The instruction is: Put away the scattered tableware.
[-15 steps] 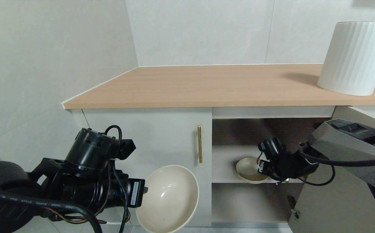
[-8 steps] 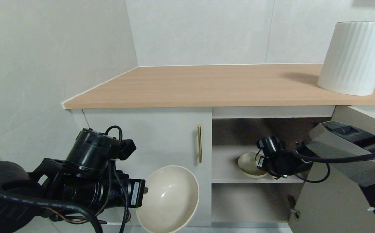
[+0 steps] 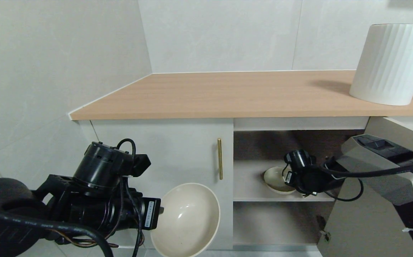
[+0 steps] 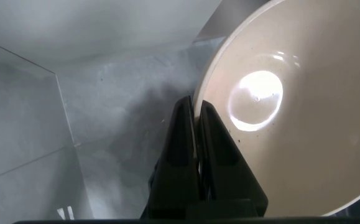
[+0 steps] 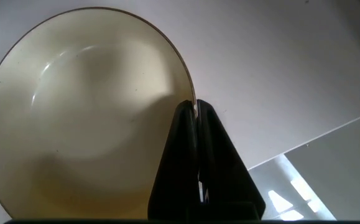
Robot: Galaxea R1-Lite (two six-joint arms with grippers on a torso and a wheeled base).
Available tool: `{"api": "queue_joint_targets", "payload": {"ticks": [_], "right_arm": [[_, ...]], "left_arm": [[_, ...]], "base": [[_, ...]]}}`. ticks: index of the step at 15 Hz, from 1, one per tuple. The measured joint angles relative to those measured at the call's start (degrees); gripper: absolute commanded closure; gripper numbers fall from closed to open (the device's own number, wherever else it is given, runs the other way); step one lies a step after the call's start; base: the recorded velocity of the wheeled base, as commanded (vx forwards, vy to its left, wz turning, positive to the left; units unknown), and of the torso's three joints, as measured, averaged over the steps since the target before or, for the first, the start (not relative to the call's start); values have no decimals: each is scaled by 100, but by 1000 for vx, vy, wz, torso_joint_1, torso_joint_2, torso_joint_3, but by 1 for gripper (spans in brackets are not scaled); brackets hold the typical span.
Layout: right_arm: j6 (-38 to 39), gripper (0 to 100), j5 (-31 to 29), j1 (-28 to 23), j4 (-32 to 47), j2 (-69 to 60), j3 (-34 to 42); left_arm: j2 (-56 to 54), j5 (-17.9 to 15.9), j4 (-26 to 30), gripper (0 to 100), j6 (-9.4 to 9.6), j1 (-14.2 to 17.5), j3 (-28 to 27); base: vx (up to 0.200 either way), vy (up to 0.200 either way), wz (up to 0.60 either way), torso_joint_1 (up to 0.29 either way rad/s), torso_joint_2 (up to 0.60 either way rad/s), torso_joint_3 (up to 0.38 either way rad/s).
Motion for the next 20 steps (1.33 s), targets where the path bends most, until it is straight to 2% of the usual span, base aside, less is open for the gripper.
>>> {"api": "queue_joint_targets", "payload": {"ticks": [1, 2, 12, 15, 18, 20], "right_arm": [[0, 100, -5, -2, 0, 5, 0], [0, 0, -9, -4, 0, 11, 0], [0, 0, 4, 16, 38, -48, 102], [-34, 0, 110, 90, 44, -425, 572], [-234, 0, 622, 291, 118, -1153, 1250], [-532, 0, 1215, 503, 430, -1880, 1753]], "left_arm": [[5, 0, 0, 100, 0, 0, 0], [9, -2, 1, 100, 0, 0, 0], [37, 0, 0, 100, 0, -44, 0], [96, 2, -11, 100, -9, -168, -22], [204, 95, -13, 100, -20, -341, -94], [358, 451, -11, 100, -96, -573, -148]], "base": [[0, 0, 0, 0, 0, 0], [0, 0, 0, 0, 0, 0], [0, 0, 0, 0, 0, 0], [0, 0, 0, 0, 0, 0], [0, 0, 0, 0, 0, 0], [0, 0, 0, 0, 0, 0]]}}
